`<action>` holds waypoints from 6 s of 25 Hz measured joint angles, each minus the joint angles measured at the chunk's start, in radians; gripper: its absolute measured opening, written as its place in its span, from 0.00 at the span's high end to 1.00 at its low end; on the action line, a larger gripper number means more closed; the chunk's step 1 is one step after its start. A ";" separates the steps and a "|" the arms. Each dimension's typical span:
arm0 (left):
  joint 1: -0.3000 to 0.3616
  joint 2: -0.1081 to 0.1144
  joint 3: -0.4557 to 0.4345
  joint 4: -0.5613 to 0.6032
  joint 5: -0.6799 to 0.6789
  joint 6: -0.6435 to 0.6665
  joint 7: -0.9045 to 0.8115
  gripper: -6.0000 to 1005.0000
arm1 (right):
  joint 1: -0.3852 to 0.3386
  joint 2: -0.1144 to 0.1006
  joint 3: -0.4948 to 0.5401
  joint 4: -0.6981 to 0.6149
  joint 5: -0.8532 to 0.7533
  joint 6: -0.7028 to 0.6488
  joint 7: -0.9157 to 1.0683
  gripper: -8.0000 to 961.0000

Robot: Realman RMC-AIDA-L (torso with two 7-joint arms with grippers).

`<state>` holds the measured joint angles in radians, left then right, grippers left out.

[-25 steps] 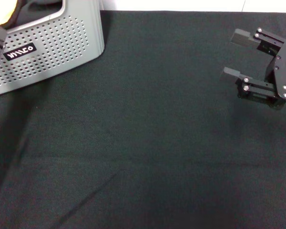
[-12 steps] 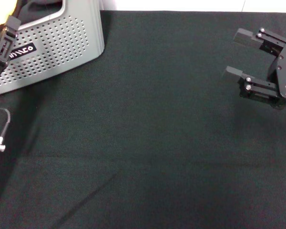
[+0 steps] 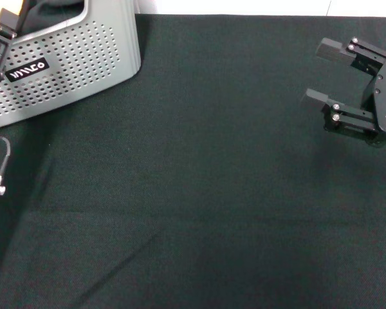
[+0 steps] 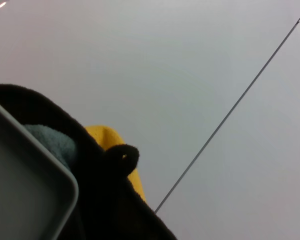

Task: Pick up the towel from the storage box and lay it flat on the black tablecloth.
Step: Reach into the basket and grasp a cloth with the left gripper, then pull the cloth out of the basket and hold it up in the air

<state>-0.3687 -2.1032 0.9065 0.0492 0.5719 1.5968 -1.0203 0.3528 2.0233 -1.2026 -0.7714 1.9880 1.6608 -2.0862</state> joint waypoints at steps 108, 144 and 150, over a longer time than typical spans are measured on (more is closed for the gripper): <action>0.000 0.076 0.084 0.882 0.527 0.314 -0.918 0.97 | 0.004 0.000 -0.001 0.009 0.026 0.020 -0.002 0.23; -0.010 0.041 0.064 0.798 0.368 0.305 -0.918 0.97 | 0.097 0.005 -0.419 0.009 0.131 -0.320 -0.107 0.28; -0.010 0.040 0.064 0.798 0.367 0.308 -0.920 0.97 | 0.096 0.005 -0.415 0.019 0.132 -0.341 -0.114 0.29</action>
<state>-0.3789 -2.0627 0.9710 0.8476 0.9384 1.9049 -1.9400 0.4486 2.0279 -1.6172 -0.7526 2.1197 1.3201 -2.2000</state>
